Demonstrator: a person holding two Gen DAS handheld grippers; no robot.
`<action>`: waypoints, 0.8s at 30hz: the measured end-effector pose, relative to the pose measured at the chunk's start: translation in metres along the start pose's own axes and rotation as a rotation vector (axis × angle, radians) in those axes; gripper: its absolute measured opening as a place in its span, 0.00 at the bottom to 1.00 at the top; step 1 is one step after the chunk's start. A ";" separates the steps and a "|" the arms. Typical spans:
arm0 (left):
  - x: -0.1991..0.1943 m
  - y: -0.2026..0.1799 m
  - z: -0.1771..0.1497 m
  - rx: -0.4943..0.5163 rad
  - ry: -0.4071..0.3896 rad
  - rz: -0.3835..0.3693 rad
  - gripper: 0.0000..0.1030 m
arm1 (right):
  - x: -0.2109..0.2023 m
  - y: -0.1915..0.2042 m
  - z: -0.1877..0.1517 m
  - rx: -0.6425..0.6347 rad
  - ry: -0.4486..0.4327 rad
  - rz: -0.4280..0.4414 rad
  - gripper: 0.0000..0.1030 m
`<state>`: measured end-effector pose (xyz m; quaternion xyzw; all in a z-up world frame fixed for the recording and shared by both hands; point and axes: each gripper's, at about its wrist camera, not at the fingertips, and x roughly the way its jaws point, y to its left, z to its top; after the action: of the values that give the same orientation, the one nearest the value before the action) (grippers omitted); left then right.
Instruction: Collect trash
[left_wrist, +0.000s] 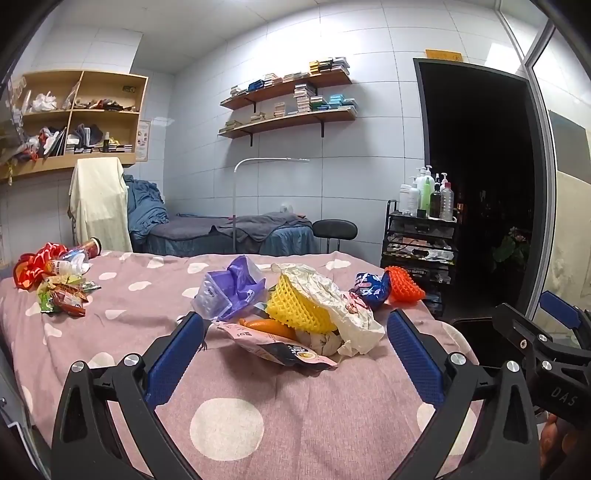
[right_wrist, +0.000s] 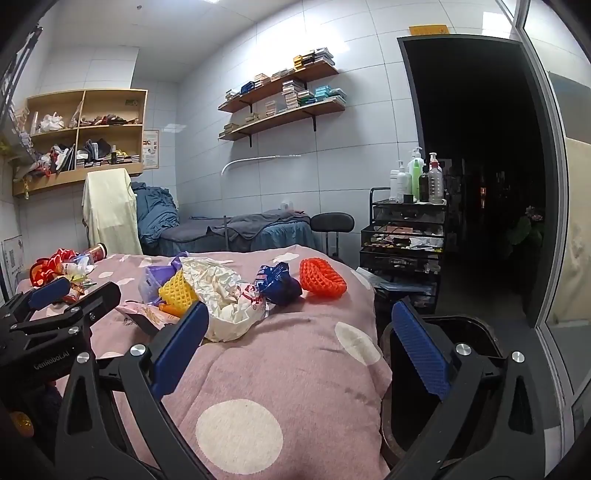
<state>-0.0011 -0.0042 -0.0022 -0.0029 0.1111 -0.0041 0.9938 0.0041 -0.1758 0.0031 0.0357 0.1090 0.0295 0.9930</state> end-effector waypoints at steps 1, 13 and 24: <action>0.000 0.000 -0.001 0.000 0.000 0.000 0.95 | 0.000 0.000 0.000 0.001 0.001 0.000 0.96; 0.001 0.000 -0.002 0.000 0.004 -0.001 0.95 | 0.004 0.000 -0.003 0.006 0.011 -0.002 0.96; 0.003 0.000 -0.005 0.000 0.008 -0.004 0.95 | 0.005 0.000 -0.004 0.011 0.011 -0.001 0.96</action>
<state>0.0005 -0.0041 -0.0072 -0.0029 0.1152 -0.0060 0.9933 0.0079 -0.1750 -0.0016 0.0407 0.1147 0.0286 0.9922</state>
